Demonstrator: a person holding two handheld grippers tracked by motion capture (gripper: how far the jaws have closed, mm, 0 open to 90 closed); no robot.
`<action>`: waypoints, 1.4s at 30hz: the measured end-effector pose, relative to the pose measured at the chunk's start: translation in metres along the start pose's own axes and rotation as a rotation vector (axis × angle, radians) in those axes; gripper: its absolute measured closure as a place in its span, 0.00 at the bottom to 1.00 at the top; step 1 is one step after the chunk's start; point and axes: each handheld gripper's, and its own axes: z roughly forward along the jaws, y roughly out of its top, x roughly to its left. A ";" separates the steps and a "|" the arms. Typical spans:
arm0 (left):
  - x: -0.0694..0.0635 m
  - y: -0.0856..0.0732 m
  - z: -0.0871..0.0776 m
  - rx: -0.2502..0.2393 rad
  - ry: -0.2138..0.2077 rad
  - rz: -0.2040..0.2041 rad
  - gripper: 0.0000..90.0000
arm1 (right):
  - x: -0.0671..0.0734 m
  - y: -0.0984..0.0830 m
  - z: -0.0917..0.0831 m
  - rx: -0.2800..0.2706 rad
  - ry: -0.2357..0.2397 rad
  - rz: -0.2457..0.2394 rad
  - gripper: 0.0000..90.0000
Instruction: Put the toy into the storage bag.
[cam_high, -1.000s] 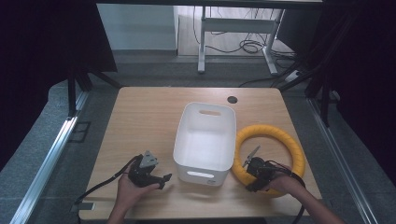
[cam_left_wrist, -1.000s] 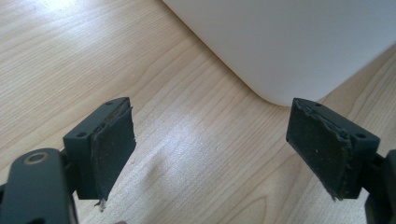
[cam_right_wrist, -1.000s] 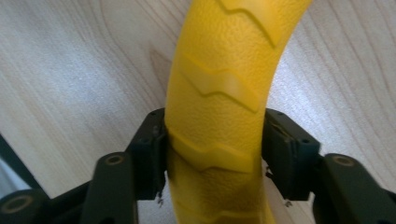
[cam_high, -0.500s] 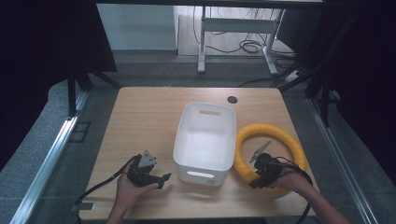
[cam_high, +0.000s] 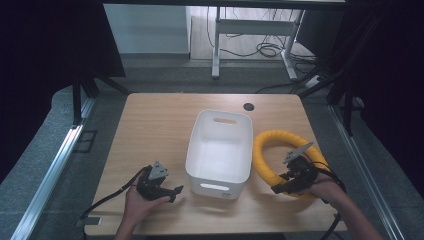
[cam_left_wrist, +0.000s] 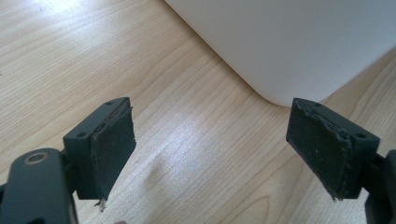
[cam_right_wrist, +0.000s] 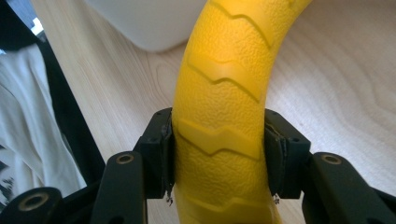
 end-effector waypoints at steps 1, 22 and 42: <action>0.000 0.000 0.000 -0.002 -0.001 -0.001 0.17 | -0.002 0.000 -0.005 -0.022 0.006 0.008 0.57; 0.000 0.000 0.002 -0.005 -0.011 -0.009 0.17 | -0.019 0.005 -0.036 -0.191 0.067 0.067 0.57; 0.000 0.001 0.000 -0.011 -0.007 -0.009 0.17 | -0.032 -0.003 -0.067 -0.418 0.070 0.130 0.57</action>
